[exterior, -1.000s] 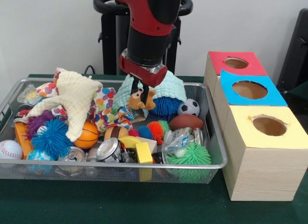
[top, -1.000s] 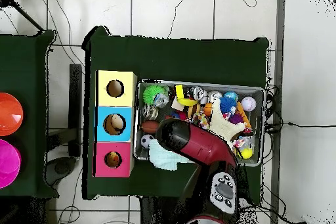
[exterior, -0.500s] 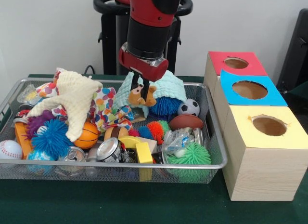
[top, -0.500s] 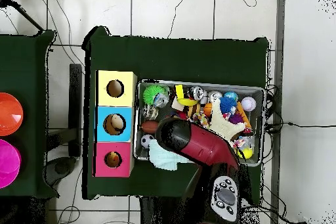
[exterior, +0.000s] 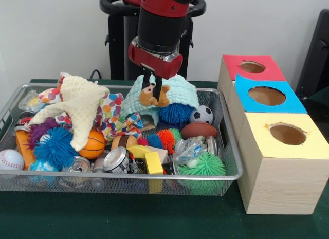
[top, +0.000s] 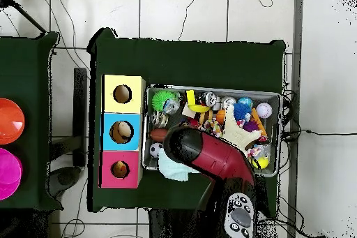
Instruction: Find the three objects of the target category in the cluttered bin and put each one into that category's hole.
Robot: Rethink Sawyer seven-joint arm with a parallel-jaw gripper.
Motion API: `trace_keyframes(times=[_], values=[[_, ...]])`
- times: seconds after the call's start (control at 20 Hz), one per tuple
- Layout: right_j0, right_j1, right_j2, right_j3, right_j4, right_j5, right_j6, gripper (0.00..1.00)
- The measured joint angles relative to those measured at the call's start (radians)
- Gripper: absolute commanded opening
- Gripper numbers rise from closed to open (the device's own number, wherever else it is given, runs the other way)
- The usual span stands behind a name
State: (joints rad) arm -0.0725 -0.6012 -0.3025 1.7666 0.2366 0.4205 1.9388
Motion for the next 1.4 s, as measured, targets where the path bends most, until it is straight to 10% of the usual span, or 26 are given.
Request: trace_keyframes(times=[1.4], values=[[0.135,-0.049,-0.058,0.006,0.040,0.102,0.033,0.00]])
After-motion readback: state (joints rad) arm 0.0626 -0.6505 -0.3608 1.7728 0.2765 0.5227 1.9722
